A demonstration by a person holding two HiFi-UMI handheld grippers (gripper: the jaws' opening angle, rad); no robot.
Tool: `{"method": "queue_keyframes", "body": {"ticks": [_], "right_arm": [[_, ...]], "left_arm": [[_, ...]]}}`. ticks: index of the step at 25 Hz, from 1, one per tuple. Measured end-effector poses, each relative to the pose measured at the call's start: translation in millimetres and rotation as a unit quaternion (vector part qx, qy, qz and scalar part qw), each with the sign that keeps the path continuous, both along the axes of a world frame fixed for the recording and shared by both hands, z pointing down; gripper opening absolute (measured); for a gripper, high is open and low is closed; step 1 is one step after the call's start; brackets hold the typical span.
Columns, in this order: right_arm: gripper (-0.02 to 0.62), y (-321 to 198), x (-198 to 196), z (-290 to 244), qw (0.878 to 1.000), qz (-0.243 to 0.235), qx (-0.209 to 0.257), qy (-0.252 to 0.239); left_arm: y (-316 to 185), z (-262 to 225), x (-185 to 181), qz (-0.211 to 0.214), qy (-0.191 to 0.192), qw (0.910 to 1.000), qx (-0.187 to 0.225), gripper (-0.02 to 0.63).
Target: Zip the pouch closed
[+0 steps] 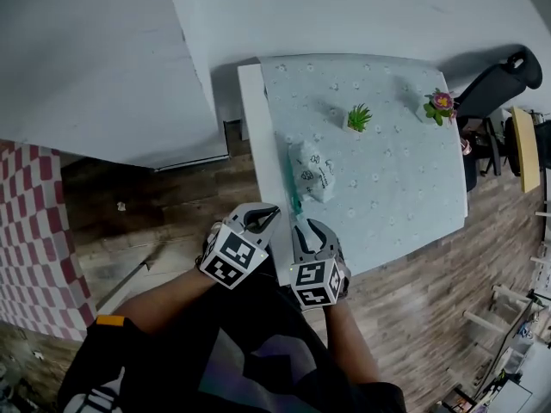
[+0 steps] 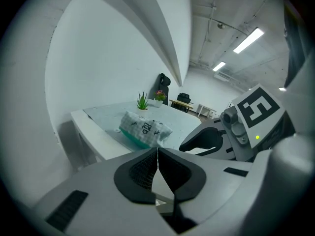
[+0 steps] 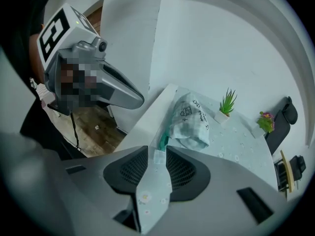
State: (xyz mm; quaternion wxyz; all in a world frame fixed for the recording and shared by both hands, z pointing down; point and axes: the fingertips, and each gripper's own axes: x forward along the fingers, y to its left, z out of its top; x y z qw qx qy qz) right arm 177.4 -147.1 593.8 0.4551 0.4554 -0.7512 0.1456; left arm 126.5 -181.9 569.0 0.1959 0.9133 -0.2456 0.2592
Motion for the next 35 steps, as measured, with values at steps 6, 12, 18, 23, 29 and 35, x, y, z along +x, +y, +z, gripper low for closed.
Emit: {"method": "queue_keyframes", "body": {"ticks": [6, 12, 18, 23, 29, 35], "right_arm": [[0.134, -8, 5, 20, 0.999, -0.024, -0.019, -0.009], [0.135, -9, 6, 33, 0.998, -0.039, -0.035, -0.017], [0.130, -7, 8, 43, 0.997, -0.038, -0.058, -0.029], [0.052, -10, 15, 36, 0.992, 0.010, -0.084, -0.090], [0.040, -13, 10, 2, 0.961, 0.091, -0.095, -0.244], [0.037, -13, -1, -34, 0.928, 0.128, -0.084, -0.338]], "left_arm": [[-8, 10, 10, -0.011, -0.009, 0.9999, -0.009, 0.014], [-14, 15, 13, -0.022, -0.013, 0.9996, -0.011, 0.014], [-11, 14, 11, -0.030, -0.010, 0.9994, -0.013, 0.014], [-10, 10, 8, -0.027, -0.006, 0.9996, -0.011, 0.014], [3, 2, 11, 0.018, 0.005, 0.9998, -0.009, 0.015], [15, -2, 13, 0.069, 0.002, 0.9976, -0.004, 0.017]]}}
